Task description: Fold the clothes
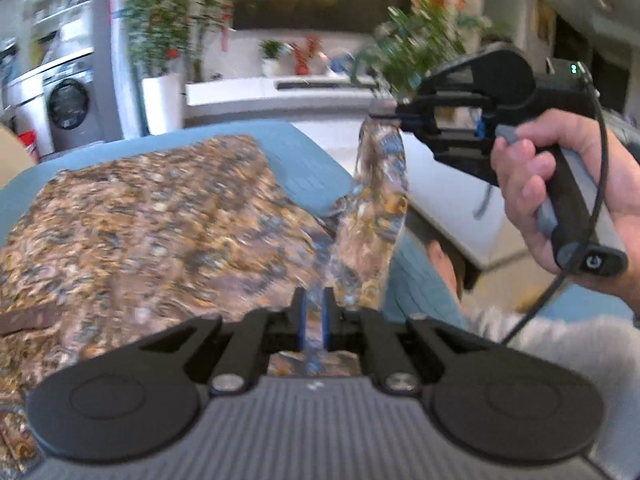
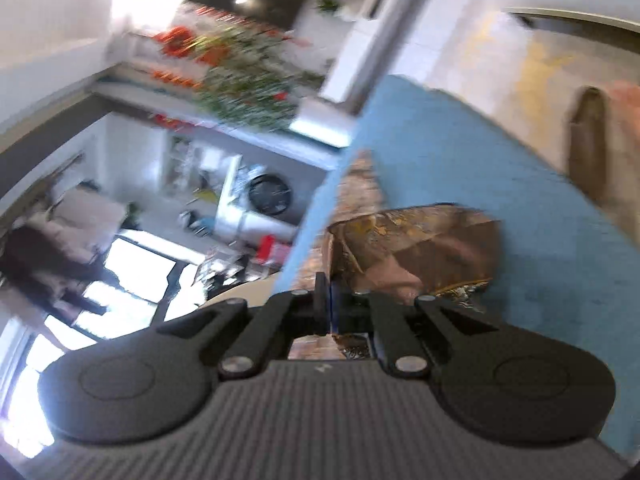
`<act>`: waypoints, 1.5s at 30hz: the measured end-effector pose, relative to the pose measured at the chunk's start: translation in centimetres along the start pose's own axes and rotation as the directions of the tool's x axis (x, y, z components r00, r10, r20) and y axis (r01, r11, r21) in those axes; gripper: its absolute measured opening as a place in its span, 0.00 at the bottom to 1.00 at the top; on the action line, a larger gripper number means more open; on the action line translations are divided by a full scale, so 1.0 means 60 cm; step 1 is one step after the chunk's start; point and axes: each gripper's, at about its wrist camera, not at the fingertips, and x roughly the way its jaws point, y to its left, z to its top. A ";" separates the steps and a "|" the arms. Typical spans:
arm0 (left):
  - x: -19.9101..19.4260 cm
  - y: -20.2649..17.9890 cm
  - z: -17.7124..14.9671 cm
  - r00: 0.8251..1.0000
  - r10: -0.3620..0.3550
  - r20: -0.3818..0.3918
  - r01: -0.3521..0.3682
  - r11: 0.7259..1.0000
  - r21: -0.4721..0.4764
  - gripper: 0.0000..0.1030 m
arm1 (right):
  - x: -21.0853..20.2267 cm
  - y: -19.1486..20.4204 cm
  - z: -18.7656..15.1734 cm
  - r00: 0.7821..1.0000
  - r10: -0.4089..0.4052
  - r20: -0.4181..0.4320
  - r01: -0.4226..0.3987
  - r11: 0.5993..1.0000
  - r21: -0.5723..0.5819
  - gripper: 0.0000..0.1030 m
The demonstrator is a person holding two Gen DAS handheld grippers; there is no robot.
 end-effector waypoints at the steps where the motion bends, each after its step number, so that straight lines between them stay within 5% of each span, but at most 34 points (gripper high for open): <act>1: -0.015 0.020 0.007 1.000 0.010 0.020 -0.009 0.999 -0.048 0.07 | 0.016 0.028 0.001 1.000 0.022 -0.016 -0.023 0.999 -0.025 0.04; 7: -0.072 0.118 0.013 0.997 0.051 0.063 -0.034 0.969 -0.246 0.07 | 0.125 0.197 -0.032 0.983 0.104 -0.150 -0.130 0.975 -0.181 0.04; 15: -0.152 0.206 -0.011 0.990 0.084 0.115 -0.046 0.952 -0.302 0.12 | 0.261 0.369 -0.159 0.927 0.132 -0.352 -0.246 0.921 -0.302 0.04; 17: -0.178 0.222 -0.014 0.982 0.111 0.149 -0.063 0.954 -0.294 0.40 | 0.269 0.390 -0.182 0.916 0.142 -0.375 -0.266 0.915 -0.304 0.04; 20: -0.196 0.244 -0.019 0.972 0.147 0.186 -0.085 0.947 -0.310 0.68 | 0.281 0.414 -0.221 0.896 0.154 -0.416 -0.296 0.906 -0.303 0.04; 24: -0.183 0.281 -0.023 0.979 0.135 0.153 -0.070 0.926 -0.372 0.71 | 0.287 0.428 -0.250 0.883 0.158 -0.443 -0.315 0.898 -0.306 0.04; 28: -0.146 0.308 -0.018 0.995 0.084 0.053 -0.052 0.895 -0.443 0.59 | 0.284 0.442 -0.255 0.875 0.165 -0.456 -0.329 0.893 -0.308 0.04; 30: -0.144 0.311 -0.015 0.996 0.079 0.043 -0.052 0.890 -0.452 0.38 | 0.283 0.453 -0.257 0.872 0.170 -0.458 -0.336 0.889 -0.310 0.04; 31: -0.145 0.312 -0.012 0.996 0.079 0.042 -0.051 0.890 -0.453 0.14 | 0.281 0.459 -0.256 0.872 0.169 -0.459 -0.339 0.886 -0.317 0.04; 32: -0.147 0.311 -0.010 0.996 0.081 0.041 -0.053 0.891 -0.451 0.02 | 0.281 0.460 -0.258 0.872 0.168 -0.460 -0.339 0.885 -0.319 0.04; 38: -0.184 0.340 -0.034 0.979 0.175 0.108 -0.093 0.845 -0.526 0.01 | 0.308 0.505 -0.301 0.854 0.119 -0.507 -0.359 0.840 -0.408 0.04; 43: -0.218 0.383 -0.064 0.958 0.265 0.108 -0.137 0.756 -0.640 0.01 | 0.382 0.563 -0.408 0.792 0.058 -0.607 -0.421 0.772 -0.476 0.04; 45: -0.226 0.400 -0.077 0.951 0.296 0.092 -0.159 0.719 -0.676 0.01 | 0.419 0.575 -0.468 0.751 0.024 -0.659 -0.449 0.751 -0.485 0.04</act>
